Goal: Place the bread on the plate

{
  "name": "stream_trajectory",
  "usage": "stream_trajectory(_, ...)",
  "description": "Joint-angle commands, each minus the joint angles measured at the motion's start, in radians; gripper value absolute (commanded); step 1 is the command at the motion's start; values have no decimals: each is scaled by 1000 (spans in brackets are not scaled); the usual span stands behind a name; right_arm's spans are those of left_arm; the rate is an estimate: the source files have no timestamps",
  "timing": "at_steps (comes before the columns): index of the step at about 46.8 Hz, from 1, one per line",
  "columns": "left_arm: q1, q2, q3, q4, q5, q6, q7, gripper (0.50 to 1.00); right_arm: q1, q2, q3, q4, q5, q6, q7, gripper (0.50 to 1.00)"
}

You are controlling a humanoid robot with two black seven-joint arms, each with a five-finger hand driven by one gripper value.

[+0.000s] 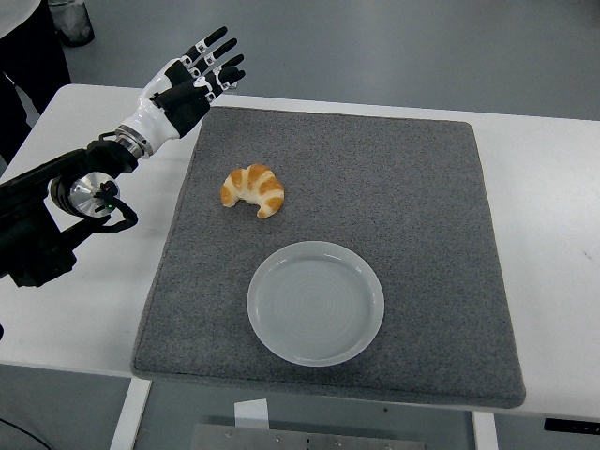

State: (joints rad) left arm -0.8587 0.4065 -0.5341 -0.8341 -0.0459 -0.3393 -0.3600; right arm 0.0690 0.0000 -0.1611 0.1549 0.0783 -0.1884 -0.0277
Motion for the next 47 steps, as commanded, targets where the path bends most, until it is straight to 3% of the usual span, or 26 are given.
stream_trajectory(1, -23, 8, 0, -6, 1, 2, 3, 992, 0, 0, 0, 0, 0, 0, 0, 952)
stream_trajectory(9, -118, 74, 16, -42, 1, 22, 32, 992, 0, 0, 0, 0, 0, 0, 0, 952)
stream_trajectory(16, -198, 167, 63, -144, 5, 36, 156, 992, 0, 0, 0, 0, 0, 1, 0, 952)
stream_trajectory(19, -252, 205, 129, -178, 14, 49, 187, 992, 0, 0, 0, 0, 0, 1, 0, 952)
stream_trajectory(27, -437, 267, 419, -215, 53, 54, 191, 990, 0, 0, 0, 0, 0, 1, 0, 952)
stream_trajectory(33, -563, 287, 637, -270, 208, 56, 190, 990, 0, 0, 0, 0, 0, 0, 0, 952)
stream_trajectory(39, -573, 327, 677, -345, 420, 57, 190, 990, 0, 0, 0, 0, 0, 0, 0, 952)
stream_trajectory(47, -547, 353, 668, -361, 675, 60, 187, 986, 0, 0, 2, 0, -2, 1, 0, 952)
